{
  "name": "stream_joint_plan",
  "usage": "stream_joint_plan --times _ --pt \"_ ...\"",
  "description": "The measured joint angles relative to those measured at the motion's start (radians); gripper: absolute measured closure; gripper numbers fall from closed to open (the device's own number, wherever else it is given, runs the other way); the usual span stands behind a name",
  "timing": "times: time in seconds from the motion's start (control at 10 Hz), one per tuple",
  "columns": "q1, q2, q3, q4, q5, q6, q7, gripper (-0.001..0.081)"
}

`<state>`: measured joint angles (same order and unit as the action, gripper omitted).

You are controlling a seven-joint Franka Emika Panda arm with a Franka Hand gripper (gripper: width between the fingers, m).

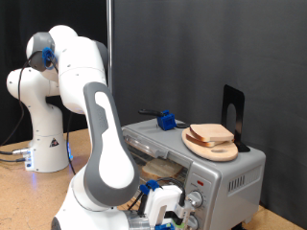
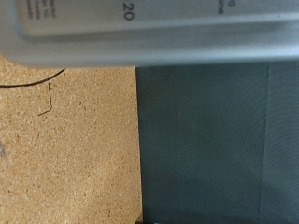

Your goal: Make a piece of toast with the oven

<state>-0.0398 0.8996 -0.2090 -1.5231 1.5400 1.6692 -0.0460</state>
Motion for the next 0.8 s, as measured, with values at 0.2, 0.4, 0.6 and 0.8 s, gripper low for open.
stream_joint_plan --times 0.2,0.4,0.6,0.8 --pt "0.001 0.000 0.008 0.000 0.000 0.006 0.000 0.0001" --pt "0.001 0.001 0.017 0.000 0.000 0.018 0.002 0.0001" --pt "0.001 0.001 0.020 0.000 0.000 0.021 0.003 0.0095" --pt "0.001 0.001 0.020 -0.004 0.000 0.021 0.003 0.0235"
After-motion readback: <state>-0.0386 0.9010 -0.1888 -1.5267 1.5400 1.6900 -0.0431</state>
